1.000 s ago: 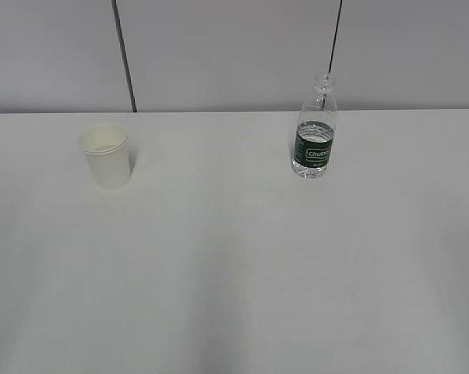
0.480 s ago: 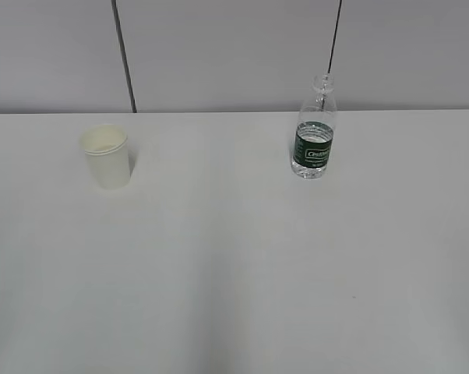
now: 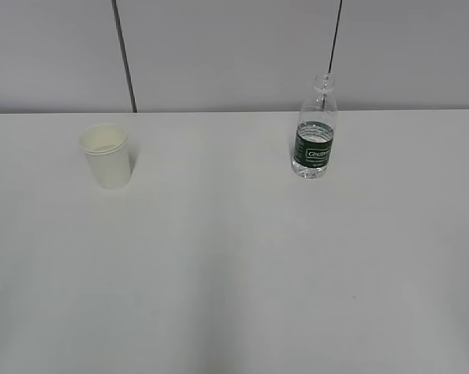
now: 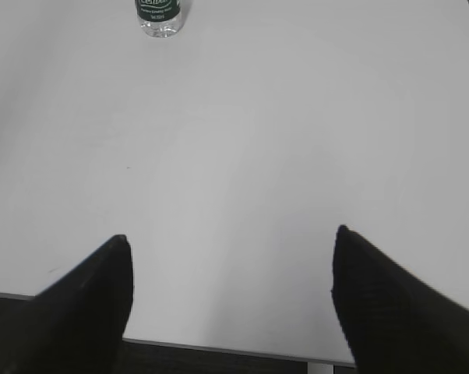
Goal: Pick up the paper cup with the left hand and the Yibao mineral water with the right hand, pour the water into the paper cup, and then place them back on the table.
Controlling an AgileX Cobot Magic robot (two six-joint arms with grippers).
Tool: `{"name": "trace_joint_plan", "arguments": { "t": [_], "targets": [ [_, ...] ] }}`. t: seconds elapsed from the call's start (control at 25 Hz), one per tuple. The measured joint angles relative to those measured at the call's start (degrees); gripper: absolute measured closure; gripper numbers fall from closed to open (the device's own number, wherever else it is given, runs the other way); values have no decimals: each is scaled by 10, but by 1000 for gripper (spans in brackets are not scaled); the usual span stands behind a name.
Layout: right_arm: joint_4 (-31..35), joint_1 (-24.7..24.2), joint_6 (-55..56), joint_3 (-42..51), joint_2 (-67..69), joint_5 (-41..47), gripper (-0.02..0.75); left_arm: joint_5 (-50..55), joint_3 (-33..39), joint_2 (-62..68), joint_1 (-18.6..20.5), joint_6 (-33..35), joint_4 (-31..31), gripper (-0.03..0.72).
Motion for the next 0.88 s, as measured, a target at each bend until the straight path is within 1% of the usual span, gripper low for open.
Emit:
{"name": "trace_joint_plan", "arguments": {
  "t": [0.88],
  "targets": [
    [-5, 0, -1, 0, 0, -5, 153, 0, 1, 0, 0, 0, 20, 275]
  ]
}}
